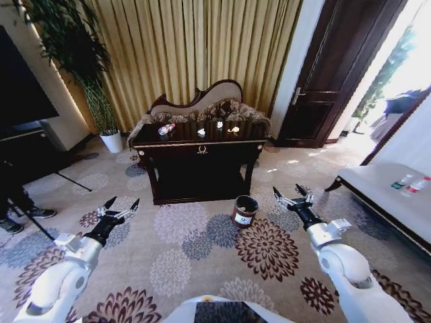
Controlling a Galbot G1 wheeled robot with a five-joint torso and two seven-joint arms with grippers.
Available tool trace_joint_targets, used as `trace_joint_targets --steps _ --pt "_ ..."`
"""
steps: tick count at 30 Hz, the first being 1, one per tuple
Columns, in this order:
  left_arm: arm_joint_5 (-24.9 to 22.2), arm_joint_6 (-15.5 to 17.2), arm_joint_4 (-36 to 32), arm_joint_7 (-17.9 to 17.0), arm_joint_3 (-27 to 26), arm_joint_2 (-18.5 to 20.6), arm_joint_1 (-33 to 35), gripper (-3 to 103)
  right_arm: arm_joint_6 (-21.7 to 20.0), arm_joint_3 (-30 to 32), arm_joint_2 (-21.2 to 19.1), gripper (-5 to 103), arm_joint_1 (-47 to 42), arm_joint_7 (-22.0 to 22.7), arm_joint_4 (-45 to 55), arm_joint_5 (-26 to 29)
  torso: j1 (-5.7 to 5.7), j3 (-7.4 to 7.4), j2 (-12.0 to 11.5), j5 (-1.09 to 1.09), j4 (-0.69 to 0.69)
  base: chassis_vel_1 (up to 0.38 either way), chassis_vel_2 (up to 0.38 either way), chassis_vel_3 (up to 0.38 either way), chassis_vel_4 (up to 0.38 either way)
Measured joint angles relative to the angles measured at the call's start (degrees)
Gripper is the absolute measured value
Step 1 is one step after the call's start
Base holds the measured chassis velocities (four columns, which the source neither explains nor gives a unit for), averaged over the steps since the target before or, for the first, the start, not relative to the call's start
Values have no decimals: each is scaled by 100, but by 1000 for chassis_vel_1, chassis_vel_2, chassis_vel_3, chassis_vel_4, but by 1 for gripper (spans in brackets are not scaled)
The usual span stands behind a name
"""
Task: Move to the front of the table and place the trash on the table into the trash bin.
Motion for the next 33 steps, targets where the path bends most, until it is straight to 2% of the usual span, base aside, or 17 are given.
trace_joint_targets --steps 13,33 --pt "-9 28 -47 15 -23 -27 3 100 -4 40 88 100 -38 -14 87 -87 0 0 0 0 0 0 0 0 0" --pt "-11 -99 56 132 -33 -27 6 100 -28 -34 144 100 -109 -91 168 -218 0 0 0 0 0 -27 22 22 -23"
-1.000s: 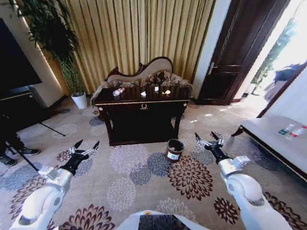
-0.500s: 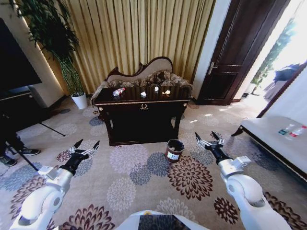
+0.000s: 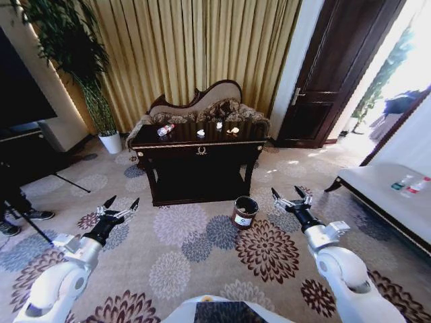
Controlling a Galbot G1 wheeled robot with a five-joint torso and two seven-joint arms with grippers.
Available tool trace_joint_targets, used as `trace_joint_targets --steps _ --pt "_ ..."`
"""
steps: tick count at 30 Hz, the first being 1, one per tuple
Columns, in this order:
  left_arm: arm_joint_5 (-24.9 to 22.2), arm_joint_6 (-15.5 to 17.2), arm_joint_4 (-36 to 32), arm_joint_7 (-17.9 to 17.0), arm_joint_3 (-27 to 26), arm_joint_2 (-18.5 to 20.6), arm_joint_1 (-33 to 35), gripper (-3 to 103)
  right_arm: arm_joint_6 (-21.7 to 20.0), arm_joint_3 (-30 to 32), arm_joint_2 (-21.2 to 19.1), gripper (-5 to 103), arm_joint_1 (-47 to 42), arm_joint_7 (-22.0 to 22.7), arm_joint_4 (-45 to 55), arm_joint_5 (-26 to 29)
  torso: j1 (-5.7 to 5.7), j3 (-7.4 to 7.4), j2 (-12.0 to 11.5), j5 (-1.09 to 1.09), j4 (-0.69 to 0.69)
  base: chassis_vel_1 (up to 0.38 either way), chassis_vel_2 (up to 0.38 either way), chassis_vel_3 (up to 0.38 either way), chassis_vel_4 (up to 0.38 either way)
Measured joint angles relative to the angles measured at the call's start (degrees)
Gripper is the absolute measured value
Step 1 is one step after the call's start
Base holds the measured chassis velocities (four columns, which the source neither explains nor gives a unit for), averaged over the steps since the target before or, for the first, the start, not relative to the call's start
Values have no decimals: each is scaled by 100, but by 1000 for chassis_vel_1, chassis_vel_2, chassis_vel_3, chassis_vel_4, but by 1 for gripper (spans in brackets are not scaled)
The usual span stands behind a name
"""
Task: Move to the front of the table and place the trash on the table into the trash bin.
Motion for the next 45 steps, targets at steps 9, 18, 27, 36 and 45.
trace_joint_targets --steps 9,18,27,36,45 --pt "-18 -60 66 35 -8 42 -12 100 -8 -14 -15 100 6 -34 -4 -18 0 0 0 0 0 -87 100 102 -102" --pt "-28 -84 87 65 -10 24 -15 100 -31 -22 -5 100 -8 -136 -15 -29 0 0 0 0 0 -111 106 108 -103" --pt "-28 -121 96 110 -17 8 -2 100 -35 -17 20 100 -34 -215 -10 -42 0 0 0 0 0 -112 121 120 -115" --pt "-26 -171 103 161 -24 0 9 100 -42 -11 38 100 -60 -229 23 -95 0 0 0 0 0 -135 127 122 -130" --pt "-22 -229 128 191 -25 2 16 100 -44 9 84 100 -119 -271 61 -197 0 0 0 0 0 -131 134 125 -129"
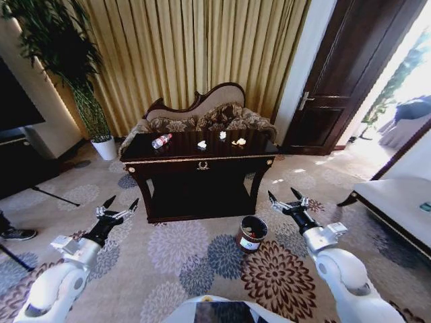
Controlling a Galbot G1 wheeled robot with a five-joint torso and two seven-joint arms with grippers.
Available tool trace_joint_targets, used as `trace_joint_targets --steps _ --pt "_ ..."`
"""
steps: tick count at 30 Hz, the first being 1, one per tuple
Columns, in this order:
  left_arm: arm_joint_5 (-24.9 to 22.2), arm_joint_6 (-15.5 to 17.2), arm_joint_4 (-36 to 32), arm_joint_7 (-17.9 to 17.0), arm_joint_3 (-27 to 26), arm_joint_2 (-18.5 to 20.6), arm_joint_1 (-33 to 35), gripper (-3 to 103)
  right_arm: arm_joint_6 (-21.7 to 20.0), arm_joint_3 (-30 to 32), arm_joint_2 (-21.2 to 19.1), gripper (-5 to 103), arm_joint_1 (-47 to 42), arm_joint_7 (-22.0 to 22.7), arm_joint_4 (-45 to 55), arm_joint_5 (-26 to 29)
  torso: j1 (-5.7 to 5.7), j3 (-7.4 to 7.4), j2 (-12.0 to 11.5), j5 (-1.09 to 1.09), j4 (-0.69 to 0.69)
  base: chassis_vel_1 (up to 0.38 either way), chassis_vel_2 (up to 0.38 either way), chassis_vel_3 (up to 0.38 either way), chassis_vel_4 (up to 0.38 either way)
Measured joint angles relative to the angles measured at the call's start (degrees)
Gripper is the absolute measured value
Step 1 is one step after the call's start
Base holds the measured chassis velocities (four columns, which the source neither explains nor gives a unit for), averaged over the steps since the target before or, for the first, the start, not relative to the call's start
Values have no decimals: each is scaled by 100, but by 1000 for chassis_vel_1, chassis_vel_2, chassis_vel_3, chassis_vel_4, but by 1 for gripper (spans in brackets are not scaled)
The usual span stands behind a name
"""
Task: Move to the front of the table and place the trash on the table into the trash bin.
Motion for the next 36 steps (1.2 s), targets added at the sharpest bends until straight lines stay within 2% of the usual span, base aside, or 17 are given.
trace_joint_targets --steps 12,36 --pt "3 -47 66 124 0 -9 -1 100 0 -37 70 100 -30 -39 -6 -101 0 0 0 0 1 -151 148 153 -154" --pt "2 -116 143 148 -2 -19 -14 100 7 -69 158 100 -110 -115 14 -230 0 0 0 1 0 -164 168 167 -162"
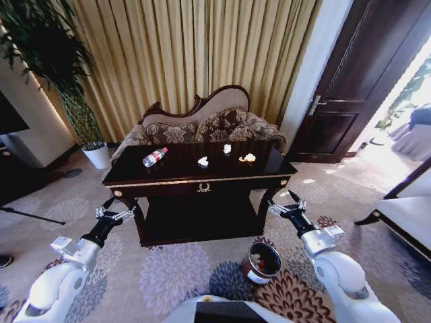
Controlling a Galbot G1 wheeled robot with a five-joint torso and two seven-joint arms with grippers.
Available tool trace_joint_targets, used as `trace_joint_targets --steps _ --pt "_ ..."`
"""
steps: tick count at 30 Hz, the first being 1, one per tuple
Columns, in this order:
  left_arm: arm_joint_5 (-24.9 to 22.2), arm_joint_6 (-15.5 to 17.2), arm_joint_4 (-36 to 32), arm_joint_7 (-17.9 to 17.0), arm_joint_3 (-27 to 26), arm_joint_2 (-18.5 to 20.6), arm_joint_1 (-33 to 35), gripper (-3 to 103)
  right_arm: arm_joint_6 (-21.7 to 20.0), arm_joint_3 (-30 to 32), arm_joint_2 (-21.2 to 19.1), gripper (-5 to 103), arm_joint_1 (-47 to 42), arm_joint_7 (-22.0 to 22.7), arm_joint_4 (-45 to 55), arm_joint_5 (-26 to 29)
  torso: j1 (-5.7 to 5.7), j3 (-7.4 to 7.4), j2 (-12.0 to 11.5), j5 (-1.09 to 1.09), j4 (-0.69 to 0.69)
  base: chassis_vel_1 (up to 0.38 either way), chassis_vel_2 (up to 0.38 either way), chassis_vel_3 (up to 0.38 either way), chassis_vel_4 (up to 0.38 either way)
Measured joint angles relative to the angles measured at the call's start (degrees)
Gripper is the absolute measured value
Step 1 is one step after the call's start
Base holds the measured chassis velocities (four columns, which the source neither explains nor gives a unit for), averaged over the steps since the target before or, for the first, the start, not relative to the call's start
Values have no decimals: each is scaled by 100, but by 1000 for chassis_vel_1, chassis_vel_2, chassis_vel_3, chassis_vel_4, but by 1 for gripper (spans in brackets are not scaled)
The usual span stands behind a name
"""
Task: Move to the front of the table and place the trash on the table into the trash bin.
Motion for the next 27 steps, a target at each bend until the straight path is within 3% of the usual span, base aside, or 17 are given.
trace_joint_targets --steps 7,17,25,27 --pt "9 -13 6 2 9 -34 -8 100 -22 -6 26 100 -57 45 66 -4 0 0 0 -1 -1 -163 151 152 -143" --pt "12 -17 7 -59 -50 -186 -24 100 -81 -140 54 100 157 568 157 266 -4 -2 2 0 0 -11 18 13 -11" --pt "89 28 -25 -131 -140 -362 -97 100 -439 -334 -49 100 569 787 145 528 -1 0 0 -1 0 0 0 0 0" --pt "136 218 -143 -261 -148 -427 -105 100 -510 -531 -78 100 865 886 -38 583 1 1 -1 0 0 0 0 0 0"
